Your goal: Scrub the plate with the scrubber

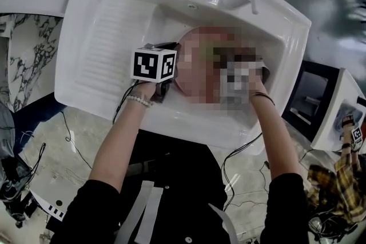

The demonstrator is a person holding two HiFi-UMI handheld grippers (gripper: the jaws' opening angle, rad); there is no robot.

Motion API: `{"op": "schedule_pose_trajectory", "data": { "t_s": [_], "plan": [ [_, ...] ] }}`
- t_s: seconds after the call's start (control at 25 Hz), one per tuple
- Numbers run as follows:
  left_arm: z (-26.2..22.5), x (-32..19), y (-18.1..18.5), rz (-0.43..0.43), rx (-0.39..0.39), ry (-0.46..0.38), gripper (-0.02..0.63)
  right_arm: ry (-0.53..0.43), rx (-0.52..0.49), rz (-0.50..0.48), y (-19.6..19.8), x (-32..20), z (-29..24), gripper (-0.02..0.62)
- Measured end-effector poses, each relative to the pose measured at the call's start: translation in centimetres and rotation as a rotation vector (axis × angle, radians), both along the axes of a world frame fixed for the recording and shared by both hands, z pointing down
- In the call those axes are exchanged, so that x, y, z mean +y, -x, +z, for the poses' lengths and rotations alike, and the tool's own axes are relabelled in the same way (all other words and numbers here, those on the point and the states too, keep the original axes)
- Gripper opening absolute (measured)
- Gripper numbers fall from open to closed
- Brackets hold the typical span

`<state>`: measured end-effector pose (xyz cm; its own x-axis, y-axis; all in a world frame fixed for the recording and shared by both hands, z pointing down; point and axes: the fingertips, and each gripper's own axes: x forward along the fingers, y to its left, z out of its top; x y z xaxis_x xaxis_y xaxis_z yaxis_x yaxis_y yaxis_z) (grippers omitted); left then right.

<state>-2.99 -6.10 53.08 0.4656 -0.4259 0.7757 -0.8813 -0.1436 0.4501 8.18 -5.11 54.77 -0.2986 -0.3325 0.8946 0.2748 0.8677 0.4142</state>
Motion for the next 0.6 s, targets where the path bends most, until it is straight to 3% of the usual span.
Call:
{"op": "schedule_pose_trajectory", "data": {
  "t_s": [0.32,0.6],
  "plan": [
    [0.2,0.2,-0.2,0.011,0.001,0.005,0.015,0.143,0.121,0.134,-2.8,3.7,0.0,0.075],
    [0.0,0.0,-0.1,0.014,-0.003,0.015,0.024,0.309,0.184,0.153,-3.5,7.7,-1.2,0.075]
  ]
}}
